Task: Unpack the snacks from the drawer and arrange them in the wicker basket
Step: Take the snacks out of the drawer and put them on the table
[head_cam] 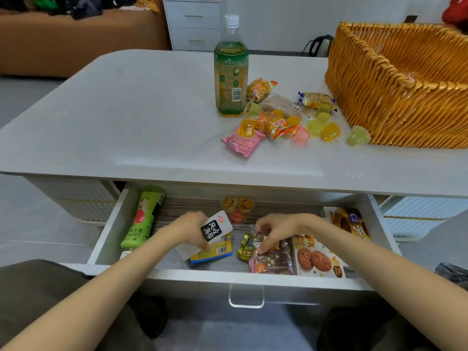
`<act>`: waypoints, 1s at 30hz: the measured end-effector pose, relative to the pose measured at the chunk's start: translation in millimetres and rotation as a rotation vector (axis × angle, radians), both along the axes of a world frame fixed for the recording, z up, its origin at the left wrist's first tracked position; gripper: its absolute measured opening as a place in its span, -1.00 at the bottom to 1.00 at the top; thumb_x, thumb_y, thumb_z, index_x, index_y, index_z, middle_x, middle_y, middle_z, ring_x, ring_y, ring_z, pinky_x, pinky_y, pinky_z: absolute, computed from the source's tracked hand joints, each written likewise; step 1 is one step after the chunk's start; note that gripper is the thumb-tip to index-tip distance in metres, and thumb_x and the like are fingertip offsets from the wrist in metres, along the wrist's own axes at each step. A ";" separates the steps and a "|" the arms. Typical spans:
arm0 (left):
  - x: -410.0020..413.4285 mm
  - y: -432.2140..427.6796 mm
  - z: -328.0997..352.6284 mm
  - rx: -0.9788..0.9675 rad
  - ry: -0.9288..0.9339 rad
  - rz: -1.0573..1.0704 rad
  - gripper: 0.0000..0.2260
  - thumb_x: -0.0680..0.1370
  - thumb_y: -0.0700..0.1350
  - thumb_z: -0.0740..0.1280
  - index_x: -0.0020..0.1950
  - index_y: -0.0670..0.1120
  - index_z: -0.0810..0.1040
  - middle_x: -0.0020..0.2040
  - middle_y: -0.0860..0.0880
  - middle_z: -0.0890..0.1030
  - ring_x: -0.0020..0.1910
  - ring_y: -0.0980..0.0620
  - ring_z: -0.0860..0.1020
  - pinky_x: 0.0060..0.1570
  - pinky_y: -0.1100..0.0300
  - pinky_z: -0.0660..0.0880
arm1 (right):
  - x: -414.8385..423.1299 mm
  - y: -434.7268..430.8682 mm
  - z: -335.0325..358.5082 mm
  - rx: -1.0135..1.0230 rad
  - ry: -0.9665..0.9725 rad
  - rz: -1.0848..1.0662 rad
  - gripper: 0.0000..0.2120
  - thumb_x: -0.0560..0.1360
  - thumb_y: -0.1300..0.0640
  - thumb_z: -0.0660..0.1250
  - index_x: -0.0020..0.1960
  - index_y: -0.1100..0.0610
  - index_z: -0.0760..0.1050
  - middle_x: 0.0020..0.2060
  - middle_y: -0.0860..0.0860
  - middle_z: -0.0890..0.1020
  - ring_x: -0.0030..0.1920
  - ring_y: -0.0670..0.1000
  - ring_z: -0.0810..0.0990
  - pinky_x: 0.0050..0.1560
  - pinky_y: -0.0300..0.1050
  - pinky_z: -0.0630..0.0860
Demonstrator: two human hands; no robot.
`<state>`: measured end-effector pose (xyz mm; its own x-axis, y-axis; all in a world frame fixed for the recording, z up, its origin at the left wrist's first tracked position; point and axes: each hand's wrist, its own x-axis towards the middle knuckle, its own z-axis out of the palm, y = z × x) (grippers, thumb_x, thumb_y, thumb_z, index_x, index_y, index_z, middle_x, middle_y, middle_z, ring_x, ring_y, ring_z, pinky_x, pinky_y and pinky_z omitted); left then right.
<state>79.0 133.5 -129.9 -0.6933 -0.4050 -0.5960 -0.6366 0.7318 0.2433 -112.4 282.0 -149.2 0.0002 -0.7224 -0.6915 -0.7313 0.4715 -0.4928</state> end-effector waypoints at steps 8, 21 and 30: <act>3.5 -10.2 48.8 0.045 0.079 -0.008 -0.73 0.42 0.01 0.50 -0.24 0.04 0.40 -0.24 0.11 0.53 -0.21 0.09 0.52 -0.34 0.34 0.36 | -2.7 -5.7 0.4 -0.034 -0.055 -0.109 -0.67 0.34 -0.03 0.55 -0.08 0.08 0.48 -0.10 0.02 0.59 -0.05 0.02 0.53 0.18 0.06 0.47; 10.1 -37.5 99.4 0.562 0.670 0.422 -0.81 0.44 -0.14 0.50 -0.01 -0.17 0.61 -0.16 -0.08 0.69 -0.17 0.02 0.64 -0.16 0.18 0.59 | 3.6 39.7 118.3 -0.608 -0.025 -0.443 -0.70 0.27 0.04 0.61 -0.20 0.12 0.53 -0.39 -0.08 0.66 -0.35 -0.12 0.60 -0.26 -0.24 0.50; -28.1 -29.7 77.5 0.560 0.996 0.797 -0.28 0.40 -0.22 0.49 0.46 -0.15 0.19 0.25 -0.16 0.50 0.16 -0.14 0.53 -0.03 0.04 0.54 | -43.7 34.5 99.0 -0.812 -0.223 -1.424 -0.55 0.54 0.22 0.36 0.34 0.21 0.25 0.16 0.22 0.54 0.03 0.13 0.60 -0.18 -0.09 0.59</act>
